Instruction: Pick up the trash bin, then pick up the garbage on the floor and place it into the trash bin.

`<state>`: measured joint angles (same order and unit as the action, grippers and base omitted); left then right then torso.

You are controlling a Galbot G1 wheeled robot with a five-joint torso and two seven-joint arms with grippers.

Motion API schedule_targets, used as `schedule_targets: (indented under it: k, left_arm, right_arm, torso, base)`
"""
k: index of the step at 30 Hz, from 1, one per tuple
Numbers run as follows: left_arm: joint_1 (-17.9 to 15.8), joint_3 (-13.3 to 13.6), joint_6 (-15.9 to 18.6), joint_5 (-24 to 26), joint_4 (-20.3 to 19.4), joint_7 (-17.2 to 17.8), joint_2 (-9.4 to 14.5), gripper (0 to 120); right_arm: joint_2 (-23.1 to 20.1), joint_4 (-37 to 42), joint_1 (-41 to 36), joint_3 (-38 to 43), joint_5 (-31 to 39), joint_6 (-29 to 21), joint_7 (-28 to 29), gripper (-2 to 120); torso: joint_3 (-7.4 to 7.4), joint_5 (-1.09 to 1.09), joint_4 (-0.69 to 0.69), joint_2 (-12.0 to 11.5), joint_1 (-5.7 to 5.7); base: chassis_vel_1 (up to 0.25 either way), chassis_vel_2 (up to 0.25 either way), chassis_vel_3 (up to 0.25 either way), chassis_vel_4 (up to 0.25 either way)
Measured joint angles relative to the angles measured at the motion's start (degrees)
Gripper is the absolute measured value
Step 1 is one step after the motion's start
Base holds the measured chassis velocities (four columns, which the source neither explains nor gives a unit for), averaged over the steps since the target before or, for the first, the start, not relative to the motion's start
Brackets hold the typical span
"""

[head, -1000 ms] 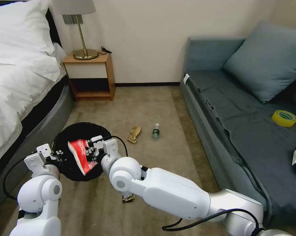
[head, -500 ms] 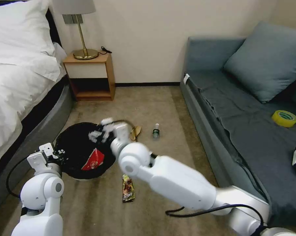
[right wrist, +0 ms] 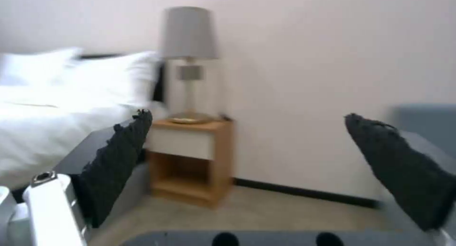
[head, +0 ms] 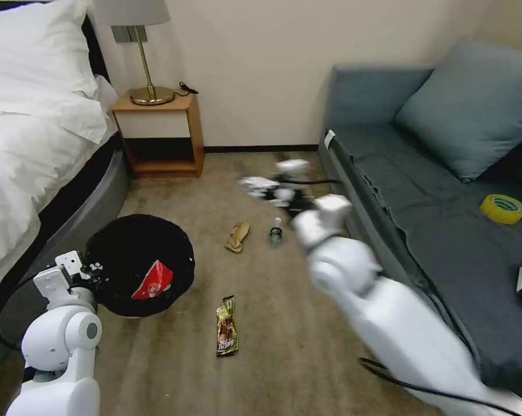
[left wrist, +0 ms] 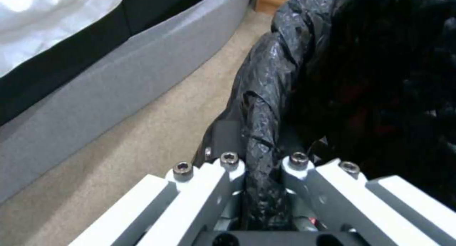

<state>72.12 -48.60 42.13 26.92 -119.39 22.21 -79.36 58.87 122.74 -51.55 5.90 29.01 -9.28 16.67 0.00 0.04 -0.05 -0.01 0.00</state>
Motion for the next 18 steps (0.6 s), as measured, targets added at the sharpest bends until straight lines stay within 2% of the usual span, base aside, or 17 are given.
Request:
schedule_targets:
  k: [2, 3, 5, 6, 10, 15, 18]
  left_arm:
    - [-0.1, -0.2, 0.0, 0.0, 0.0, 0.0, 0.0, 3]
    - [-0.1, -0.2, 0.0, 0.0, 0.0, 0.0, 0.0, 3]
    - [-0.2, -0.3, 0.0, -0.2, 0.2, -0.2, 0.1, 3]
    - [-0.2, -0.3, 0.0, -0.2, 0.2, -0.2, 0.1, 3]
    - [0.0, -0.2, 0.0, -0.4, 0.0, -0.5, 0.0, 3]
    - [0.9, -0.7, 0.0, -0.5, -0.9, -0.6, -0.6, 3]
    - [1.0, -0.7, 0.0, -0.6, -1.2, -0.6, -1.0, 3]
  right_arm:
    - [-0.3, 4.8, -8.0, 7.7, -3.7, -0.1, 0.6, 100]
    - [-0.3, 4.8, -8.0, 7.7, -3.7, -0.1, 0.6, 100]
    - [3.9, 9.4, -19.0, 16.2, -10.7, -0.8, 1.3, 100]
    - [3.9, 9.4, -19.0, 16.2, -10.7, -0.8, 1.3, 100]
    - [12.4, 13.0, -31.5, 21.4, -19.2, 1.8, 0.4, 100]
    - [15.7, 13.1, -36.3, 20.6, -22.8, 4.6, -0.8, 100]
    - [16.2, 12.4, -37.1, 19.9, -23.7, 5.7, -1.2, 100]
  torso:
    - [-0.01, -0.04, 0.06, 0.0, 0.00]
    - [-0.01, -0.04, 0.06, 0.0, 0.00]
    - [0.00, -0.03, 0.06, 0.0, 0.00]
    - [0.00, -0.03, 0.06, 0.0, 0.00]
    - [-0.01, -0.04, 0.02, 0.0, -0.01]
    - [-0.01, -0.05, 0.06, 0.0, 0.00]
    - [-0.01, -0.05, 0.06, 0.0, 0.00]
  base:
    - [0.000, 0.000, 0.000, 0.000]
    - [0.000, 0.000, 0.000, 0.000]
    - [0.000, 0.000, 0.000, 0.000]
    - [0.000, 0.000, 0.000, 0.000]
    - [0.000, 0.000, 0.000, 0.000]
    - [0.000, 0.000, 0.000, 0.000]
    - [0.000, 0.000, 0.000, 0.000]
